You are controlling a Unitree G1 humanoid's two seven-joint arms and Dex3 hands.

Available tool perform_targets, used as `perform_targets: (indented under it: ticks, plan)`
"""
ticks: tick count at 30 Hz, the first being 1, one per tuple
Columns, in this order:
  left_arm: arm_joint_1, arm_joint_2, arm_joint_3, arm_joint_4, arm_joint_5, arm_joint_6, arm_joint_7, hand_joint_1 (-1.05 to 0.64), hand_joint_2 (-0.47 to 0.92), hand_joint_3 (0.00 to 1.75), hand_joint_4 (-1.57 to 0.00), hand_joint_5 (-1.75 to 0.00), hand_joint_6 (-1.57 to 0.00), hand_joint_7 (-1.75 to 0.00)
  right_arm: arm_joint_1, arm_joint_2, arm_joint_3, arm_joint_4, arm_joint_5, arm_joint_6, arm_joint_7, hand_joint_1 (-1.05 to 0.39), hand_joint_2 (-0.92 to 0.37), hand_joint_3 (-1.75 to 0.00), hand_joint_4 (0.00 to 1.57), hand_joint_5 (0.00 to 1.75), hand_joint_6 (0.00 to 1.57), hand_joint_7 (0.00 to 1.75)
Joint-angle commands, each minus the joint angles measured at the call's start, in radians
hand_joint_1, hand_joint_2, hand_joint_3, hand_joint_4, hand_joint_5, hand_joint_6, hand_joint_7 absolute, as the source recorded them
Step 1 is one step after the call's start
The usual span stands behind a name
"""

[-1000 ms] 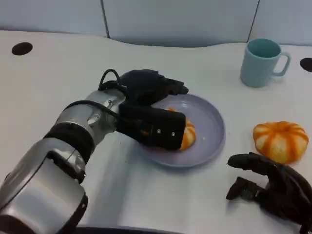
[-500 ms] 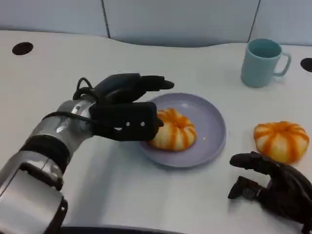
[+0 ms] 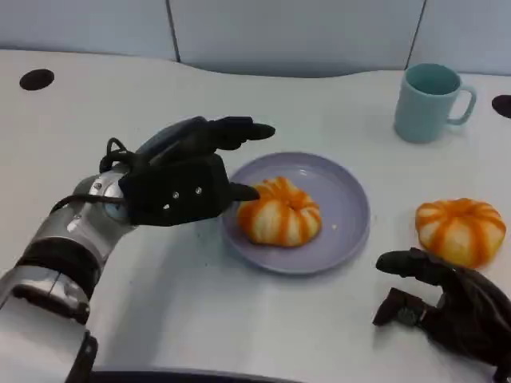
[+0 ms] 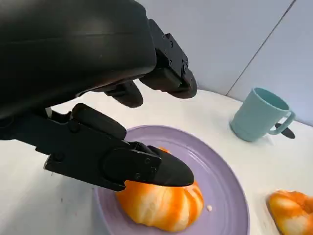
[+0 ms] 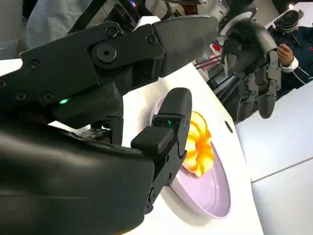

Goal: Grasp the bread from the table and place it into the plate.

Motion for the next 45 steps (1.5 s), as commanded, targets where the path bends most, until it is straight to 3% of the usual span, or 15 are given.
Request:
perform_targets:
  ticks: [1,4,8,22,35,36,39,45]
  plan:
    - [0.05,0.012,0.082,-0.038,-0.114,-0.022,-0.077,-0.66,0.92,0.19,-0.23,-0.65,-0.44,-0.07,0.011,-0.012,-0.002,0.015,-0.006,0.006,-0.006,-0.39,-0.92,-0.16,0.49,1.34,0.64,0.72]
    - [0.138,0.002,0.212,-0.096,-0.307,-0.039,-0.205,-0.54,0.92,0.21,-0.33,-0.73,-0.49,-0.09,0.011,-0.011,-0.004,0.016,-0.005,0.01,-0.01,-0.4,-0.92,-0.16,0.5,1.35,0.65,0.73]
    - [0.201,0.0,0.256,-0.181,-0.382,-0.002,-0.261,-0.53,0.92,0.24,-0.36,-0.77,-0.53,-0.09,0.011,-0.009,-0.006,0.017,-0.003,0.007,-0.008,-0.39,-0.92,-0.16,0.5,1.35,0.65,0.72]
    - [0.341,-0.006,0.301,-0.433,-0.473,0.161,-0.319,-0.5,0.92,0.23,-0.41,-0.79,-0.56,-0.09,0.01,-0.01,-0.005,0.015,-0.003,0.014,-0.009,-0.39,-0.92,-0.16,0.5,1.34,0.65,0.73]
    - [0.356,-0.006,0.3,-0.474,-0.475,0.195,-0.32,-0.5,0.92,0.22,-0.41,-0.79,-0.56,-0.08,0.01,-0.01,-0.005,0.015,-0.003,0.014,-0.009,-0.39,-0.92,-0.16,0.5,1.34,0.65,0.73]
    - [0.415,-0.038,0.346,-0.535,-0.572,0.264,-0.329,-0.5,0.92,0.22,-0.41,-0.79,-0.56,-0.08,0.009,-0.009,-0.005,0.015,-0.004,0.012,-0.011,-0.39,-0.92,-0.16,0.5,1.34,0.65,0.73]
    - [0.576,-0.097,0.444,-0.724,-0.819,0.467,-0.375,-0.43,0.92,0.26,-0.44,-1.16,-0.71,-0.19,0.008,-0.009,-0.003,0.015,-0.006,0.013,-0.014,-0.4,-0.92,-0.15,0.5,1.34,0.64,0.73]
    - [0.671,-0.106,0.464,-0.886,-0.888,0.626,-0.361,-0.41,0.92,0.29,-0.45,-1.28,-0.74,-0.26,0.009,-0.005,-0.004,0.011,-0.004,0.011,-0.016,-0.39,-0.92,-0.15,0.5,1.34,0.64,0.73]
